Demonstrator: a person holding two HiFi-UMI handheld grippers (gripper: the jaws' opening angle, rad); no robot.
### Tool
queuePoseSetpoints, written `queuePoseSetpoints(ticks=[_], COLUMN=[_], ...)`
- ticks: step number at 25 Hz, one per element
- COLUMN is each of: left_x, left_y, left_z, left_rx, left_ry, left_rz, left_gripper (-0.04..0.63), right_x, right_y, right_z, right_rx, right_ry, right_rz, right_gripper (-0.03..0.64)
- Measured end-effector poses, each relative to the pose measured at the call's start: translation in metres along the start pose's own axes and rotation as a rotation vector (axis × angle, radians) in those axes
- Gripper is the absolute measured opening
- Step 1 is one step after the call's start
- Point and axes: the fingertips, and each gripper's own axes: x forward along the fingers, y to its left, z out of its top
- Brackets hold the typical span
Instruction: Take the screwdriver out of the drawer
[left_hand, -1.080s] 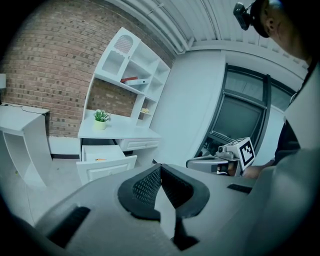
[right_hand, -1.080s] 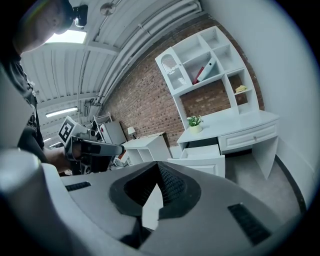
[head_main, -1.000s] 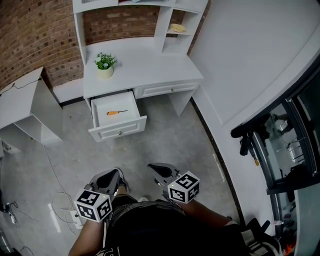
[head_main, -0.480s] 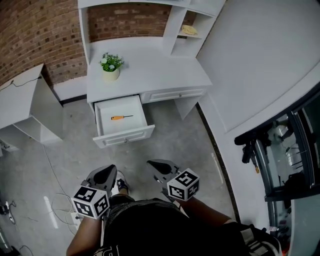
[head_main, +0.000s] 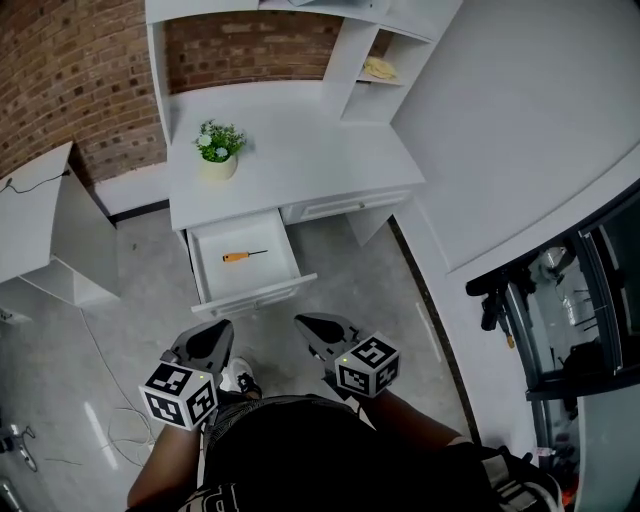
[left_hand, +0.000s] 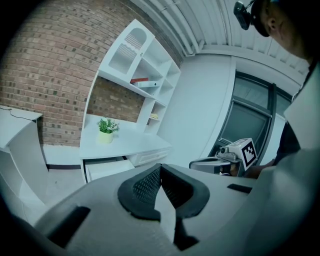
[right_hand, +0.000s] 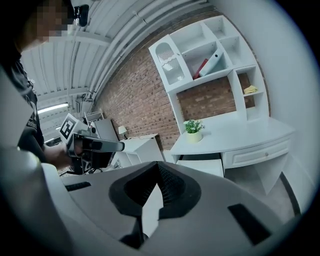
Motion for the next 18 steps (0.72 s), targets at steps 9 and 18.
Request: queuePoseSetpoints(ticks=[9, 18], left_x=[0.013, 0.019], left_y=[0.06, 0.103], left_z=[0.035, 0.047], left_rx=[0.041, 0.027], left_ry=[-0.004, -0.01], left_rz=[-0.032, -0.067], left_gripper=[0.018, 0.018], right_x=[0.057, 0.094], right_y=[-0.008, -0.009], right_z=[0.035, 0.044], right_rx=[-0.006, 0.005], right_ry=[-0.025, 0.012], right_rz=[-0.041, -0.078], right_gripper=[0.003, 0.004])
